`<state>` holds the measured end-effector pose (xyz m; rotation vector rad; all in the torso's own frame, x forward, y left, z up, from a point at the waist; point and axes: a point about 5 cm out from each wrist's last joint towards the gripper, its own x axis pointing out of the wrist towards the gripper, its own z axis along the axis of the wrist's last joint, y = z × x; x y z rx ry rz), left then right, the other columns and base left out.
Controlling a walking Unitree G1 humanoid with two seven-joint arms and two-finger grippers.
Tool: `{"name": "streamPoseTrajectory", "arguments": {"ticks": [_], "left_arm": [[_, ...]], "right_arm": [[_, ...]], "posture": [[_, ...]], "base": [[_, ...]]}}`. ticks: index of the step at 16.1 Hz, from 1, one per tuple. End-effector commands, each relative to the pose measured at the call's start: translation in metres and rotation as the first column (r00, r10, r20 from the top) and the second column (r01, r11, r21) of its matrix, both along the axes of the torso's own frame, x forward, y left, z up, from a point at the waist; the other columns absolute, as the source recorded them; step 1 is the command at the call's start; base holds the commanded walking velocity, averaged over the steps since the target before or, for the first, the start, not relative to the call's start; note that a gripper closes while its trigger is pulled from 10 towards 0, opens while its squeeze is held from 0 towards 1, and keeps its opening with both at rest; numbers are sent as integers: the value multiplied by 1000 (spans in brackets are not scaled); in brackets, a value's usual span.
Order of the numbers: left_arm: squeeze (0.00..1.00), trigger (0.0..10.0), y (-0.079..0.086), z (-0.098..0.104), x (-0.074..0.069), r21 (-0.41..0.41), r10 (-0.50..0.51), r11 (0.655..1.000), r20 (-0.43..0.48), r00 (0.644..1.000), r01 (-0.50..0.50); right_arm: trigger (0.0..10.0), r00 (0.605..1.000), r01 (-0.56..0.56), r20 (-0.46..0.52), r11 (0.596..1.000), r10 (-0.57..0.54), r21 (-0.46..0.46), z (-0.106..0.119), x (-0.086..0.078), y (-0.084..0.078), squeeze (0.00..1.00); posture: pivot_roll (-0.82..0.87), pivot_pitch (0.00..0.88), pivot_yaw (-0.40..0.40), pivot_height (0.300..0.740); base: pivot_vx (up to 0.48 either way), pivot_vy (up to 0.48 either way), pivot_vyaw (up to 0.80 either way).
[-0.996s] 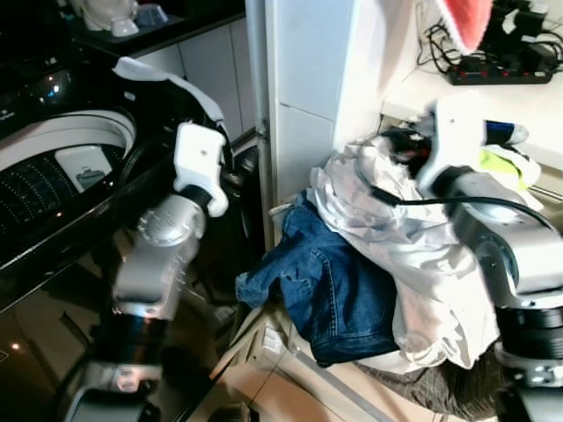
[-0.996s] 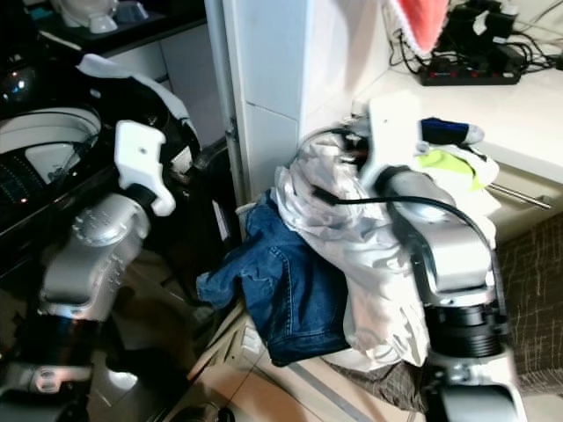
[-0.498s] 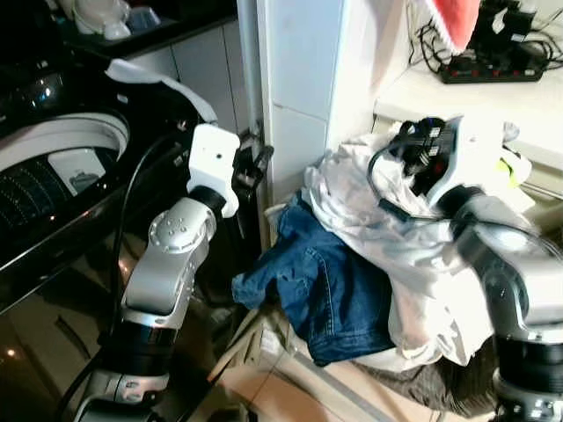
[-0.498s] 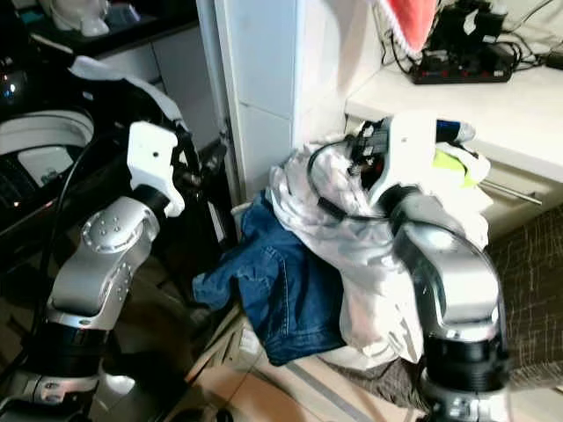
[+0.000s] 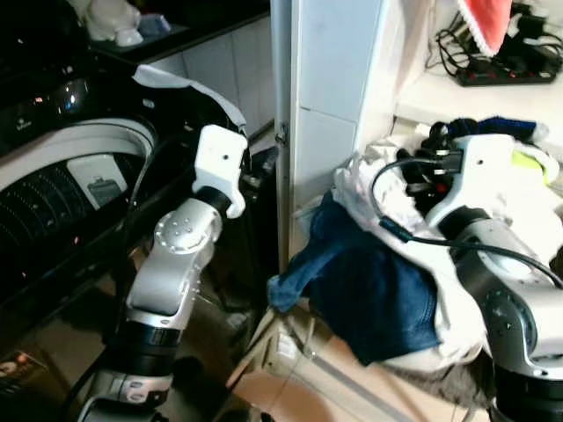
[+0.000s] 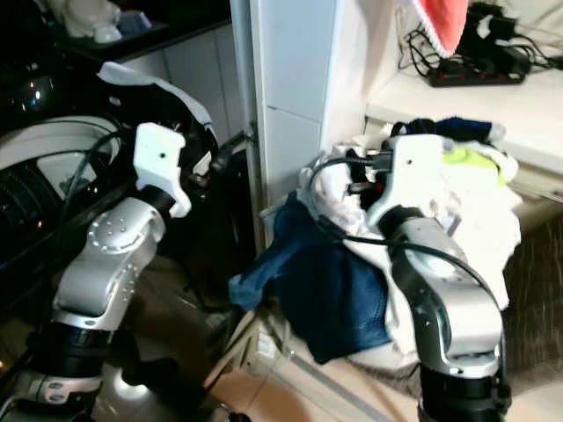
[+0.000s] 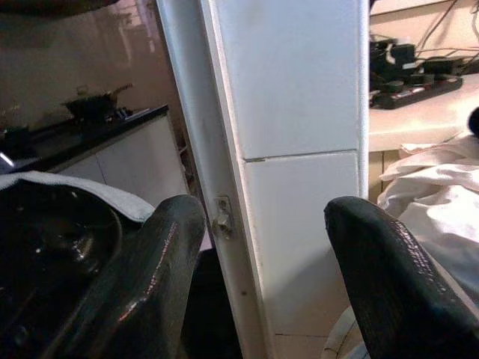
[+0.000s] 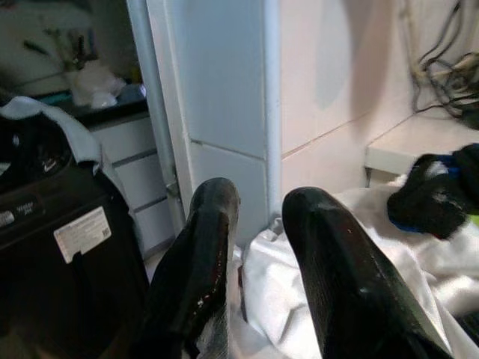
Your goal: Clothes washing
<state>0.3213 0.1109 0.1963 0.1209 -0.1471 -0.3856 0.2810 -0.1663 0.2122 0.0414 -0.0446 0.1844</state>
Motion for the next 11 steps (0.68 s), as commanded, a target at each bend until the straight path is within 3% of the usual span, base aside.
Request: {"name": "streamPoseTrajectory", "arguments": {"ticks": [1, 2, 5, 6, 11], "left_arm": [[0, 10000, -4, -2, -1, 6, -10, 1000, -7, 1000, 10], [0, 10000, -3, -3, -1, 17, 4, 1000, -12, 1000, -4], [0, 10000, 0, -6, -2, 25, 39, 999, -17, 999, -38], [0, 10000, 2, -6, -2, -19, 48, 999, -21, 999, -49], [0, 10000, -1, 0, -2, -17, 59, 998, 10, 998, -59]], "right_arm": [[10000, 999, 31, -18, 1000, -31, 1, -1, -3, -3, 0], [10000, 999, 35, -27, 999, -34, 12, -1, -3, -2, 0], [10000, 998, 62, 2, 998, -62, 1, 2, -4, -3, 0], [10000, 998, 64, 17, 998, -64, -10, 3, -4, -3, 0], [10000, 999, 37, 26, 999, -36, -15, 7, -2, -4, 0]], "posture": [[-9, 0, 70, 740], [-10, 0, 69, 740], [-10, 0, 61, 740], [-9, 0, 59, 740], [-5, 0, 47, 740]], "base": [[0, 458, 0], [0, 0, 0], [0, -462, 0], [0, 0, 0], [0, 0, 0]]}}
